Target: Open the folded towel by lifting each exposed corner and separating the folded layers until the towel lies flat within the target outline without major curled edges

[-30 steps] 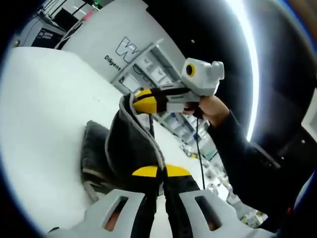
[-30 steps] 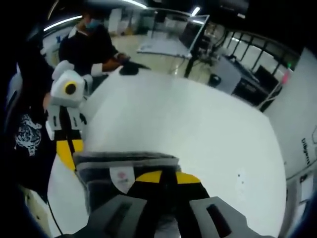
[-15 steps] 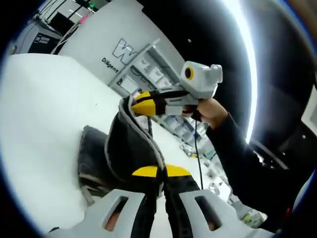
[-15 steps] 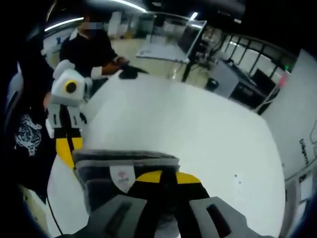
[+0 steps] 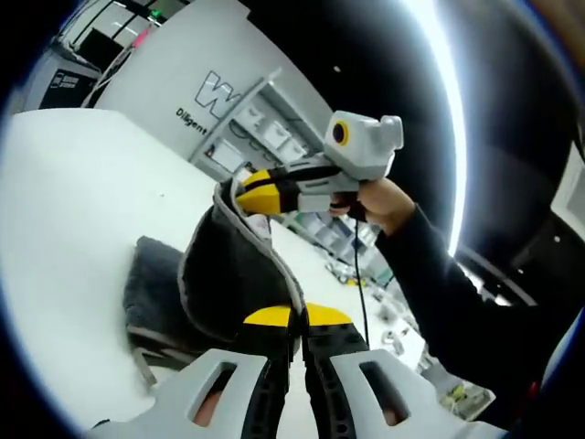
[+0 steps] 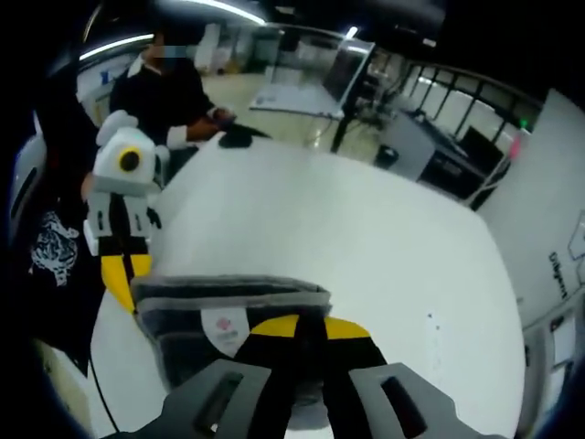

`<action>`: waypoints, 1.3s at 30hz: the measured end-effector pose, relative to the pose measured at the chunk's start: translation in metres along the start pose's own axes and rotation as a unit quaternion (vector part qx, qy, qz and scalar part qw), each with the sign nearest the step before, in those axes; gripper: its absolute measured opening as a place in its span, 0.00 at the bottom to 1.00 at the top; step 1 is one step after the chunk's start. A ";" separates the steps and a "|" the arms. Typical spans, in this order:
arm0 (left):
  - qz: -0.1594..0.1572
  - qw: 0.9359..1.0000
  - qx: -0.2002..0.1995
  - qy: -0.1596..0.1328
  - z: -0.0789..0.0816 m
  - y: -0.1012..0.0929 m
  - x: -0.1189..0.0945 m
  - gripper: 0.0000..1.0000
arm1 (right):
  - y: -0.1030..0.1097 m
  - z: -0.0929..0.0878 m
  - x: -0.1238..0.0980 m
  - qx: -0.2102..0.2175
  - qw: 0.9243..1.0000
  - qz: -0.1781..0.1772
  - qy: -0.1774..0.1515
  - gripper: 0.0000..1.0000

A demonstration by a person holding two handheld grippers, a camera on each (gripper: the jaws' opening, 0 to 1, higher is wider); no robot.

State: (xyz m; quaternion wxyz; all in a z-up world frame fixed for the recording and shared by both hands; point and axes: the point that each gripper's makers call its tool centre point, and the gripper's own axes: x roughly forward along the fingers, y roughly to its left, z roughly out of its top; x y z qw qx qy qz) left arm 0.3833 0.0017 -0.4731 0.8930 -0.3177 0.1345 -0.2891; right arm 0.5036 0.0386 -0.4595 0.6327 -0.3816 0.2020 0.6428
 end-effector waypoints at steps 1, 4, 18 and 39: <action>0.000 1.000 0.002 0.001 -0.001 -0.001 0.001 0.01 | 0.001 -0.001 -0.001 0.000 1.000 -0.001 -0.001 0.03; -0.003 1.000 0.011 0.007 -0.005 -0.005 0.004 0.01 | 0.002 -0.003 -0.004 -0.001 1.000 -0.003 -0.006 0.03; -0.014 0.999 0.022 0.019 -0.013 -0.015 0.018 0.00 | 0.004 -0.011 -0.022 -0.005 1.000 -0.018 -0.021 0.03; -0.022 0.999 0.037 0.024 -0.016 -0.030 0.027 0.00 | 0.001 -0.021 -0.043 0.004 0.999 -0.034 -0.042 0.03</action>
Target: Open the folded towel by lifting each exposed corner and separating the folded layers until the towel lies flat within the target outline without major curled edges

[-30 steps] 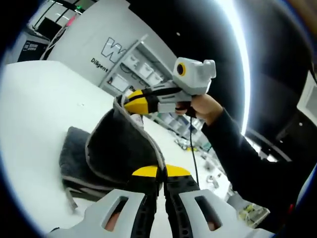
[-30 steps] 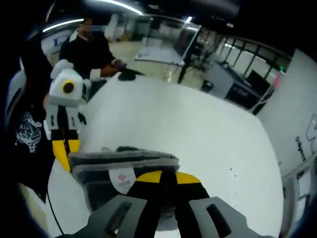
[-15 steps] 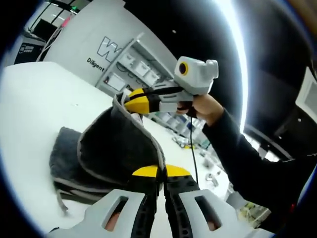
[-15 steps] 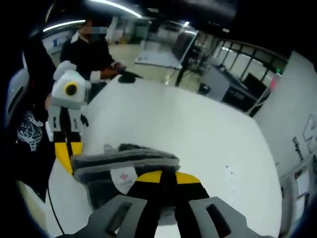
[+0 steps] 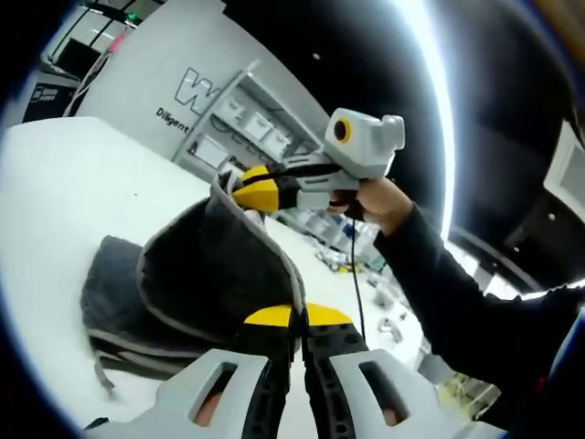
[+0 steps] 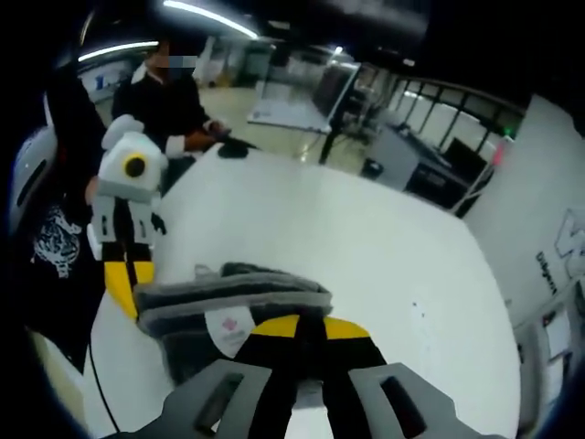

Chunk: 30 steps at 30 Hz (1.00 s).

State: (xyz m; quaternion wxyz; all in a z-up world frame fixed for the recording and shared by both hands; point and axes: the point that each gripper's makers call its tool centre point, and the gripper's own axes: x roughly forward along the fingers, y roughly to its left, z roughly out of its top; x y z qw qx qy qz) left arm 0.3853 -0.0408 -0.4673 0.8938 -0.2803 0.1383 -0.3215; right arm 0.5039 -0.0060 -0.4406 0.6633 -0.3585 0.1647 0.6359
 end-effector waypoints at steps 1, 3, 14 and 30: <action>-0.001 1.000 0.001 0.000 0.000 -0.002 0.001 0.00 | 0.001 -0.001 -0.001 0.001 1.000 -0.001 -0.002 0.03; -0.003 1.000 0.003 0.001 -0.001 -0.005 0.002 0.00 | -0.002 -0.002 -0.004 0.003 1.000 -0.002 -0.004 0.03; -0.012 1.000 0.012 0.009 -0.007 -0.017 0.010 0.00 | 0.001 -0.011 -0.016 0.008 1.000 -0.009 -0.011 0.03; -0.037 0.999 0.021 0.024 -0.015 -0.037 0.032 0.00 | -0.003 -0.031 -0.036 0.018 0.999 -0.026 -0.022 0.03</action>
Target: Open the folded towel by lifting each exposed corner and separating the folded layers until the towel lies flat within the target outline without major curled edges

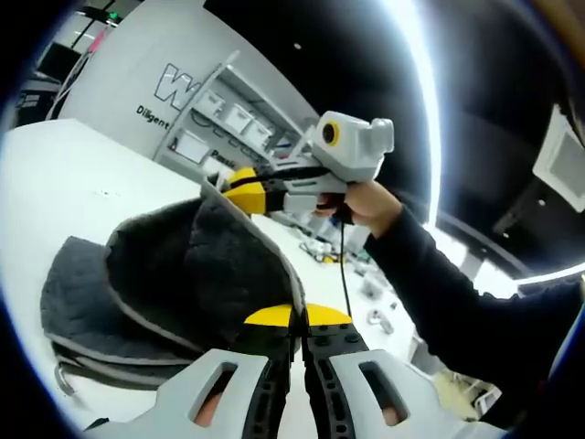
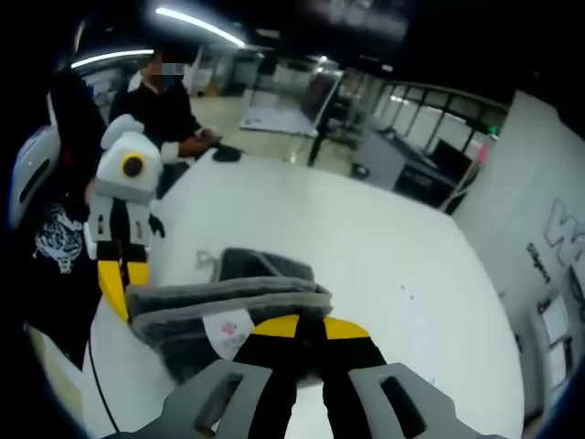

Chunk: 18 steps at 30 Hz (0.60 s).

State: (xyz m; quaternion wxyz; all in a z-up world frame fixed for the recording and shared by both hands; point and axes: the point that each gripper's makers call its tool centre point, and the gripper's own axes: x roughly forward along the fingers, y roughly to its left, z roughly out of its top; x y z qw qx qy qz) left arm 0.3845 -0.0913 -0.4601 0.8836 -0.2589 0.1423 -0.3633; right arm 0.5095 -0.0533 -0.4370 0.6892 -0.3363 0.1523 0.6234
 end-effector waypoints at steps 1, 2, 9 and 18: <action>-0.001 1.000 0.000 0.002 -0.001 -0.001 0.001 0.00 | 0.000 -0.001 -0.001 0.000 1.000 0.000 -0.001 0.03; -0.003 1.000 0.001 0.003 -0.002 -0.002 0.003 0.00 | 0.001 -0.003 -0.001 0.000 1.000 -0.001 -0.001 0.03; -0.010 1.000 0.001 0.010 -0.006 -0.007 0.009 0.00 | 0.000 -0.008 -0.007 0.003 1.000 -0.006 -0.002 0.03; -0.019 1.000 0.008 0.016 -0.010 -0.015 0.021 0.00 | -0.003 -0.019 -0.017 0.010 1.000 -0.013 -0.020 0.03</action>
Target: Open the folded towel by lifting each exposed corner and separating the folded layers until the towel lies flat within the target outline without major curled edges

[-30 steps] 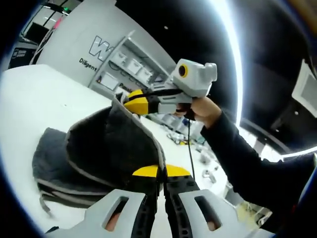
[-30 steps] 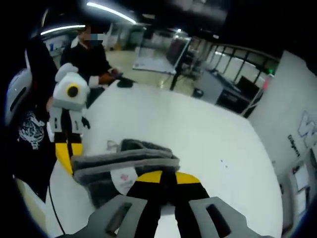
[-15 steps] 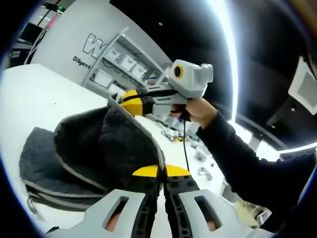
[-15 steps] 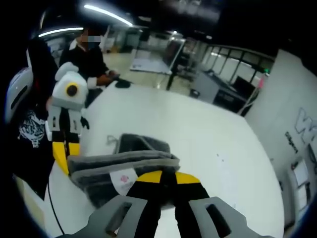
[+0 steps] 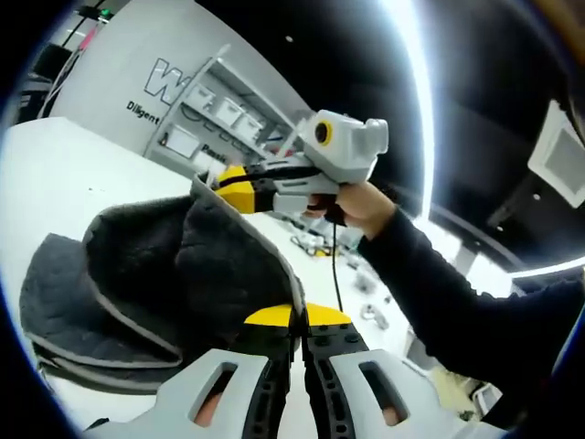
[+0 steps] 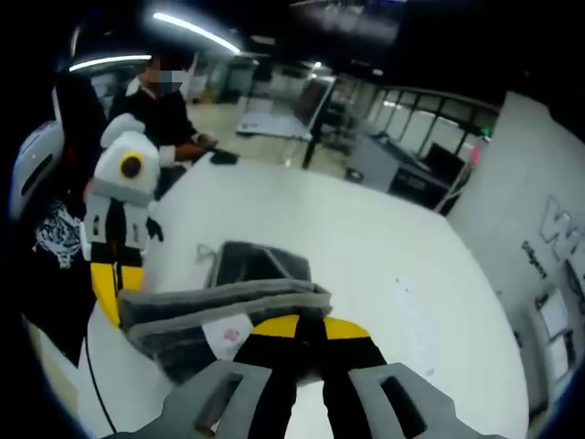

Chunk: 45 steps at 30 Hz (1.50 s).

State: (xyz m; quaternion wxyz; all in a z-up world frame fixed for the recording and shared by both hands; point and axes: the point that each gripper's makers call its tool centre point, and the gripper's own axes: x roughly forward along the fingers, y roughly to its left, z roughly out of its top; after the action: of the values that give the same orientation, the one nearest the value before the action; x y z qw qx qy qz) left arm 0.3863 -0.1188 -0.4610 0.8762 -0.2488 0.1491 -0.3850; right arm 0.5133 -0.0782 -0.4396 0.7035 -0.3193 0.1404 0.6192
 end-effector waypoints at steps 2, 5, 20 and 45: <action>-0.003 1.000 0.001 0.003 -0.002 -0.001 0.002 0.00 | -0.002 -0.004 -0.002 0.005 1.000 -0.002 -0.002 0.03; -0.005 1.000 0.001 0.007 -0.004 -0.002 0.007 0.00 | -0.002 -0.011 -0.002 0.010 1.000 -0.004 0.000 0.03; -0.019 1.000 0.005 0.024 -0.015 -0.014 0.024 0.00 | -0.005 -0.032 -0.018 0.012 1.000 -0.015 -0.005 0.03; -0.034 0.998 0.019 0.045 -0.033 -0.029 0.045 0.00 | -0.003 -0.067 -0.038 0.053 0.998 -0.031 -0.015 0.03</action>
State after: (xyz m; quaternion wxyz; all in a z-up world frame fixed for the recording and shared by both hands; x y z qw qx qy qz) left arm 0.3839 -0.1799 -0.4760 0.8596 -0.2196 0.1727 -0.4280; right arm 0.5222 -0.1497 -0.4670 0.7406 -0.2765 0.1523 0.5931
